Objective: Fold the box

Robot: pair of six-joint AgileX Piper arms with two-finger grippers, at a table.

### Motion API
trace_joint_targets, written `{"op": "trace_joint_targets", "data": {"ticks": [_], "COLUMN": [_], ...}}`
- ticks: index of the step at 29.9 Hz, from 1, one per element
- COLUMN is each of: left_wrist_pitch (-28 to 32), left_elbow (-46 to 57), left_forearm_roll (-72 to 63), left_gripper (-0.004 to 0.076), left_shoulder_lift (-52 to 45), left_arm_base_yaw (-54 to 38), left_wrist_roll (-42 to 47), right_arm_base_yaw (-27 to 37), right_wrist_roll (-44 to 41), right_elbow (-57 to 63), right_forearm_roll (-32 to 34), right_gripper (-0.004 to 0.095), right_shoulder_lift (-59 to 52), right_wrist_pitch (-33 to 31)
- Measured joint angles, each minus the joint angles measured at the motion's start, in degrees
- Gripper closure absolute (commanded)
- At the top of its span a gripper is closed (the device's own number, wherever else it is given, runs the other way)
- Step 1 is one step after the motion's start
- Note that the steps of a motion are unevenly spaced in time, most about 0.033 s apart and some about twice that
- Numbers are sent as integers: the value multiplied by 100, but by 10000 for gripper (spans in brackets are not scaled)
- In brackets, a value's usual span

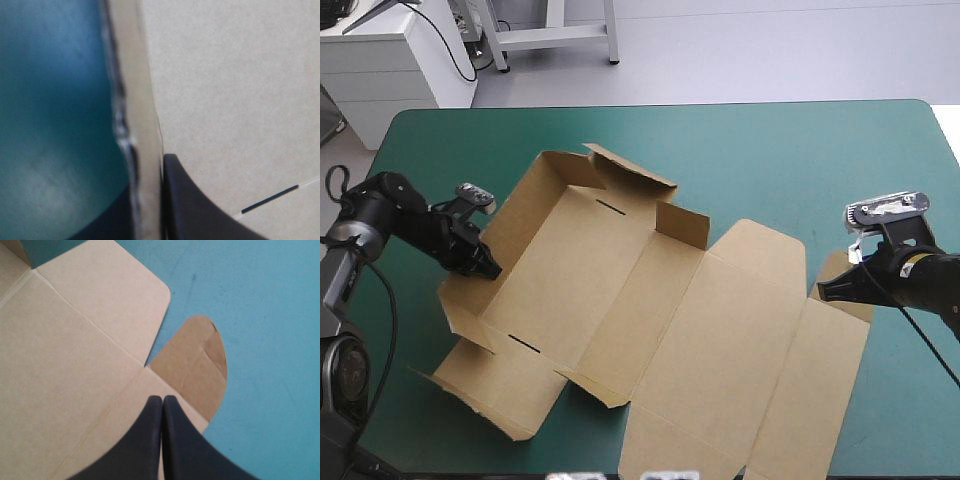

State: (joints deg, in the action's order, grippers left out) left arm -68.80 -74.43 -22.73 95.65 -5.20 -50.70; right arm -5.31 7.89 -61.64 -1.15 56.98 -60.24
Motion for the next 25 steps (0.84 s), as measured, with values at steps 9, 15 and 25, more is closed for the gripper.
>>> {"op": "trace_joint_targets", "data": {"ticks": [9,15,25], "left_wrist_pitch": [1273,2438,3517], "left_elbow": [-1113,-1236,-1236], "left_forearm_roll": [1333,2522,4353], "left_gripper": [731,731,731], "left_shoulder_lift": [4,22,57], "left_arm_base_yaw": [1601,2672,3705], "left_wrist_roll": [51,51,1107], "right_arm_base_yaw": [0,0,0], "right_wrist_roll": [-52,-54,-91], "right_elbow": [0,0,0], "right_forearm_roll": [-122,-206,-247], "right_gripper": [929,928,929], "right_shoulder_lift": [0,0,0], "right_wrist_pitch": [0,0,0]}}
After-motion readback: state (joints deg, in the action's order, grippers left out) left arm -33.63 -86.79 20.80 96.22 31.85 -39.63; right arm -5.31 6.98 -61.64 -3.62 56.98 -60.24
